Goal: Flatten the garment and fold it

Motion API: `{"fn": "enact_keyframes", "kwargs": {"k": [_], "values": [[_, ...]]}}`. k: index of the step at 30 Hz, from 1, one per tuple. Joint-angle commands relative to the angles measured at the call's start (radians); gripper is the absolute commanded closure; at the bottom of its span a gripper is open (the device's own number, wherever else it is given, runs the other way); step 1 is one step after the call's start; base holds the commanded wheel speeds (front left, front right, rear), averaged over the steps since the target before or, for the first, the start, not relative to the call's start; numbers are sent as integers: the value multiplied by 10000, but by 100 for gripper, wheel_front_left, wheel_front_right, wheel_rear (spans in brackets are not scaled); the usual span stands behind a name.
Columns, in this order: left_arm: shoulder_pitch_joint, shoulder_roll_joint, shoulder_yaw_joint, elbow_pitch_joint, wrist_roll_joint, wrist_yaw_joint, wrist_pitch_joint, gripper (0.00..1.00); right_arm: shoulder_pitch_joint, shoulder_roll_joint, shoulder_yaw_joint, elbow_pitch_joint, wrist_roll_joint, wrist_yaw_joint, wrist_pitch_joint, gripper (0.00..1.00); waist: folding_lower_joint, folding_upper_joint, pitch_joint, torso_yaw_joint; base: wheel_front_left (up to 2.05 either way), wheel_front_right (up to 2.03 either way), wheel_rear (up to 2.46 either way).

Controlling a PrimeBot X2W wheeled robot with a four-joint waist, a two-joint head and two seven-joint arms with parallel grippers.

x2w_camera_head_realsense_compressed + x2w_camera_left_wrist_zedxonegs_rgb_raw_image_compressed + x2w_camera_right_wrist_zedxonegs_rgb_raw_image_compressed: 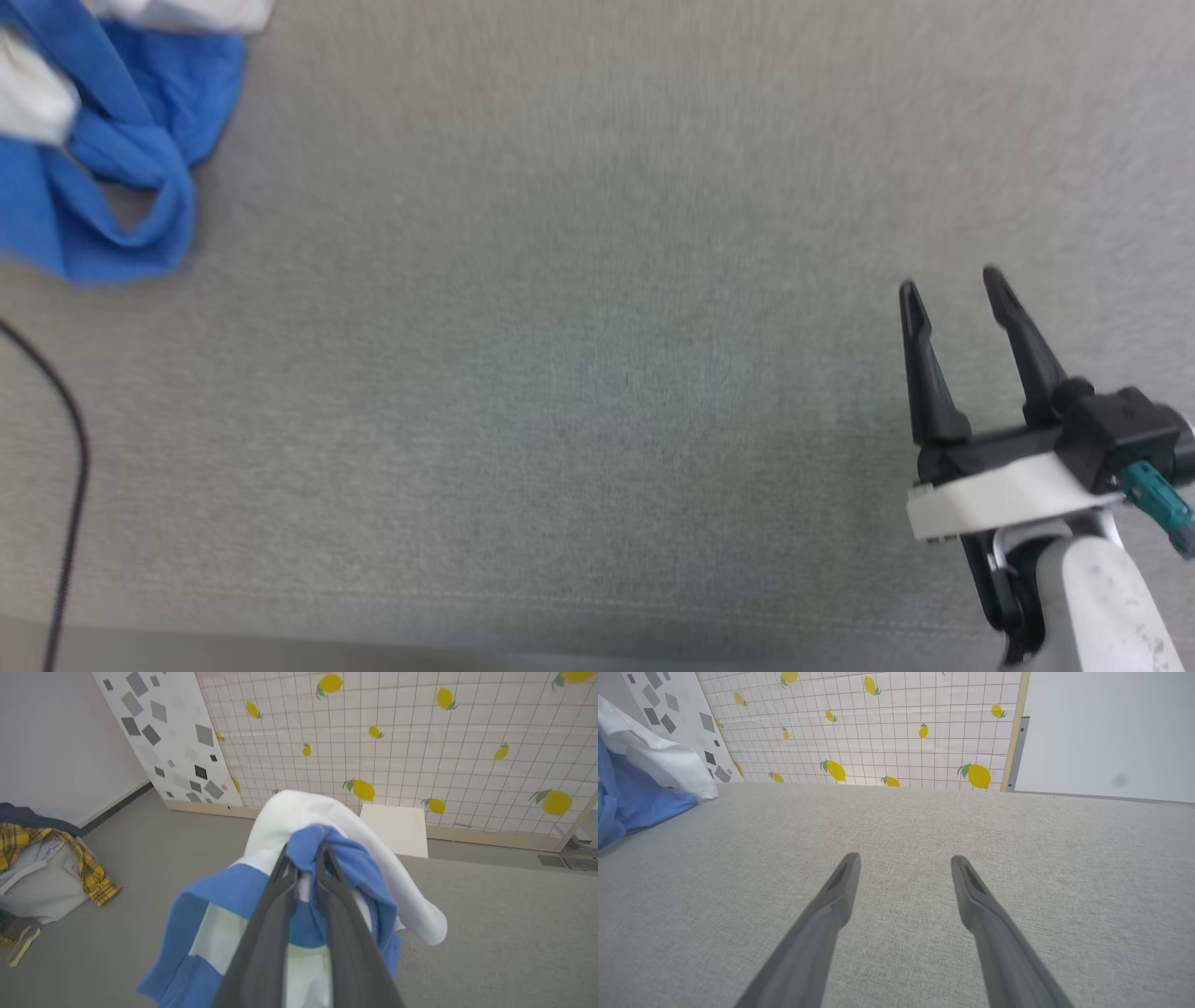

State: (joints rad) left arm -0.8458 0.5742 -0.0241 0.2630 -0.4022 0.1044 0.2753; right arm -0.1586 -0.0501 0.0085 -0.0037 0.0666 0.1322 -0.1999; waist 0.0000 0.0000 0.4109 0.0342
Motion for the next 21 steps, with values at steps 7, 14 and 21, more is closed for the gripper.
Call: {"fn": "enact_keyframes", "kwargs": {"k": [7, 14, 21], "values": [[-1402, -681, -1184, 230, 685, -603, -1403, 100, 746, -1, -189, 44, 271, -15, 14, 0, 0, 0, -2923, -369, 0, 0, 0], [-2673, -2007, -2147, 627, 716, -939, -1949, 100, 1207, -1, -333, -151, 301, -15, 232, 0, 0, 0, -3559, -1117, 0, 0, 0], [-3273, -3535, -2771, 1316, 342, -1097, -2355, 100, 1582, -1, -267, -285, 284, -15, 456, 0, 0, 0, -3902, -1895, 0, 0, 0]]}}
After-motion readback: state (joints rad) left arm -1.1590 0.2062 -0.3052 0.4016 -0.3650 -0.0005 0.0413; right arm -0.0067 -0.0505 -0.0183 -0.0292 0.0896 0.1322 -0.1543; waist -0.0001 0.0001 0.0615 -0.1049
